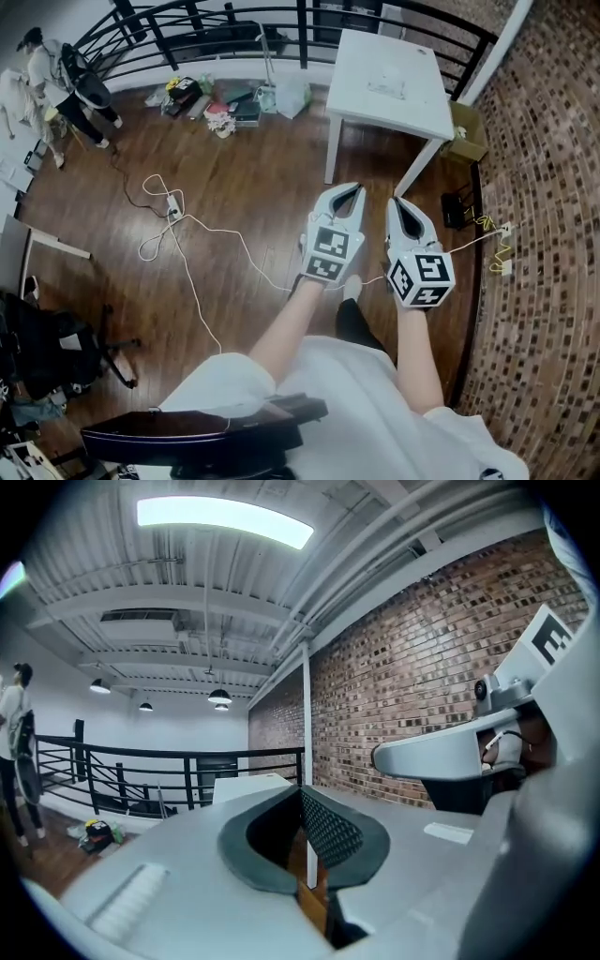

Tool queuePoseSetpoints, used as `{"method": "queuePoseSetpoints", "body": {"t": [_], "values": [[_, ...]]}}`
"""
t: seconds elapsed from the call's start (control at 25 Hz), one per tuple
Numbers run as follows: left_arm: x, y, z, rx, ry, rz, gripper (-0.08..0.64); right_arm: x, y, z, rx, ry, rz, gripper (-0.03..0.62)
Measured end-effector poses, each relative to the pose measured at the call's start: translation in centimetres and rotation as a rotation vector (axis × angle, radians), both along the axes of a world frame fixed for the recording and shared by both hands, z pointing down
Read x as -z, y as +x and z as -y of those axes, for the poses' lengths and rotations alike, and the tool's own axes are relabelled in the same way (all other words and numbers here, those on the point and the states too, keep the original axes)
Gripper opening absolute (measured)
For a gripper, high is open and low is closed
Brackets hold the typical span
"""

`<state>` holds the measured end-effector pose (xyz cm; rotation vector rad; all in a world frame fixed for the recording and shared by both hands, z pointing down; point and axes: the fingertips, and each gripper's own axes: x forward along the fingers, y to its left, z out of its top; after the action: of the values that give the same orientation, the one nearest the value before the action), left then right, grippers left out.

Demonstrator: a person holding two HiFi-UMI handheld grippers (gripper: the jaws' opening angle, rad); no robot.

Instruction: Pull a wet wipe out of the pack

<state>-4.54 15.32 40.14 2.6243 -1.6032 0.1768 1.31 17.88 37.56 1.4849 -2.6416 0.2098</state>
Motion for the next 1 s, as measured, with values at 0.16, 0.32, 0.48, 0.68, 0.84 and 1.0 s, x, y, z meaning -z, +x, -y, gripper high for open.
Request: {"method": "queuePoseSetpoints", "body": {"t": [0.16, 0.32, 0.48, 0.68, 0.84, 1.0], "values": [[0.0, 1.2, 7.6, 0.008, 0.010, 0.016, 0.017, -0.4, 1.4, 8.2, 0.007, 0.003, 0.022, -0.009], [1.9, 2.9, 16.2, 0.031, 0.042, 0.062, 0.017, 0.7, 2.8, 16.7, 0.053, -0.006, 0.114, -0.009], [4.2, 5.9, 23.2, 0.017, 0.097, 0.099, 0.017, 1.3, 6.3, 25.5, 0.016, -0.013, 0.172, -0.009], [1.7, 5.8, 29.9, 0.051, 0.036, 0.110, 0.017, -1.5, 9.1, 33.0, -0.025, -0.080, 0.190, -0.009], [0.0, 5.4, 35.6, 0.050, 0.014, 0.096, 0.017, -4.1, 10.3, 38.3, -0.066, -0.124, 0.181, -0.009], [-0.6, 5.4, 44.3, 0.026, 0.032, 0.067, 0.017, -4.9, 10.2, 45.7, -0.088, -0.111, 0.149, -0.009]]}}
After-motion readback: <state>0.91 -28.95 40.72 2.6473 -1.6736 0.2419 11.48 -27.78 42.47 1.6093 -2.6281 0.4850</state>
